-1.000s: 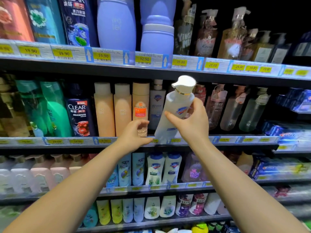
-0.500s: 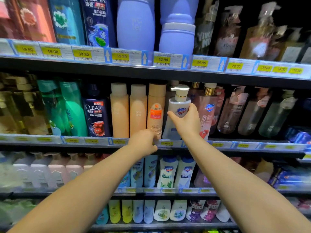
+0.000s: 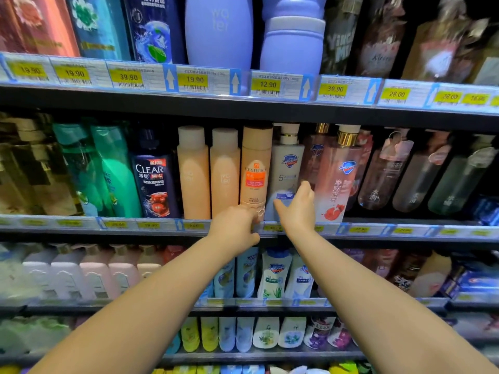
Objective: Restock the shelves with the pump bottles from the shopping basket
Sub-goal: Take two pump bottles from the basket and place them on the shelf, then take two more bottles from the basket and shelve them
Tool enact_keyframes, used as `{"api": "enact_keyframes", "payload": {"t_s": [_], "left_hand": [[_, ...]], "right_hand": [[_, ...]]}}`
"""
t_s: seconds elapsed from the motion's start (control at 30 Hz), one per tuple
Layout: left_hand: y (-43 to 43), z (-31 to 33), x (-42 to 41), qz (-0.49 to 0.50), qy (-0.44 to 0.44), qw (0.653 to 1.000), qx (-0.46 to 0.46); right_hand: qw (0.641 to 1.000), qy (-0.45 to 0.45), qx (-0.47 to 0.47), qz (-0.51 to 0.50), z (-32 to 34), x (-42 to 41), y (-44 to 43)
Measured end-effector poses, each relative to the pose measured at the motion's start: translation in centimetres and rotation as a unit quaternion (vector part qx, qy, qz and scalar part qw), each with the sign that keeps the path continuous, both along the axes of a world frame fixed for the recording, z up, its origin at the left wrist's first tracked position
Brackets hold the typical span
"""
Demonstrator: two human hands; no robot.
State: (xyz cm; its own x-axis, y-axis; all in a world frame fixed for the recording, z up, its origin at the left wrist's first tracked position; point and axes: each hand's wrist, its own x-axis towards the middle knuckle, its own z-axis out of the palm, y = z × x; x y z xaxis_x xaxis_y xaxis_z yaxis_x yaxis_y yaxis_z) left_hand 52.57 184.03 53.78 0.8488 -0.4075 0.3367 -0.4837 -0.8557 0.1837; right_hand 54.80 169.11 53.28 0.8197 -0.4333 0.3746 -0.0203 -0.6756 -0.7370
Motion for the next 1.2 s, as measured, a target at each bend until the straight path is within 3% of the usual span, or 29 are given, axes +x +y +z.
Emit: {"api": "enact_keyframes", "payload": {"t_s": [0.3,0.4,0.5,0.63,0.73,0.83,0.97,1.2], "left_hand": [[-0.4,0.0,0.3,0.01,-0.003,1.0,0.0],[-1.4,0.2,0.0,0.014,-0.022,0.997,-0.069],[-4.7,-0.3,-1.5,-0.058,-0.058,0.982,-0.169],[-12.2,-2.7,-4.5,-0.11,-0.003,0.982,-0.157],[-18.4,-5.7,-7.4,-0.126,0.054,0.984,-0.113],[-24.6,-9.2,-11.7,-0.124,0.085,0.988,-0.044],[-31.6,-14.1,-18.7,-0.11,0.135,0.984,0.017],[-38.6,-21.5,-27.7,-0.124,0.261,0.951,0.111]], "right_hand": [[0.998,-0.027,-0.001,0.048,0.1,-2.5,-1.0],[0.994,-0.089,-0.002,0.057,0.3,-4.8,-2.6],[0.992,-0.119,-0.026,0.014,-0.3,-8.2,-6.1],[0.993,-0.1,-0.031,-0.058,-3.1,-14.1,-13.2],[0.994,-0.038,-0.039,-0.095,-6.2,-19.4,-19.2],[0.989,0.083,-0.071,-0.101,-9.3,-25.0,-25.2],[0.959,0.238,-0.107,-0.111,-13.3,-32.1,-32.1],[0.913,0.374,-0.117,-0.107,-20.0,-42.5,-40.3]]}}
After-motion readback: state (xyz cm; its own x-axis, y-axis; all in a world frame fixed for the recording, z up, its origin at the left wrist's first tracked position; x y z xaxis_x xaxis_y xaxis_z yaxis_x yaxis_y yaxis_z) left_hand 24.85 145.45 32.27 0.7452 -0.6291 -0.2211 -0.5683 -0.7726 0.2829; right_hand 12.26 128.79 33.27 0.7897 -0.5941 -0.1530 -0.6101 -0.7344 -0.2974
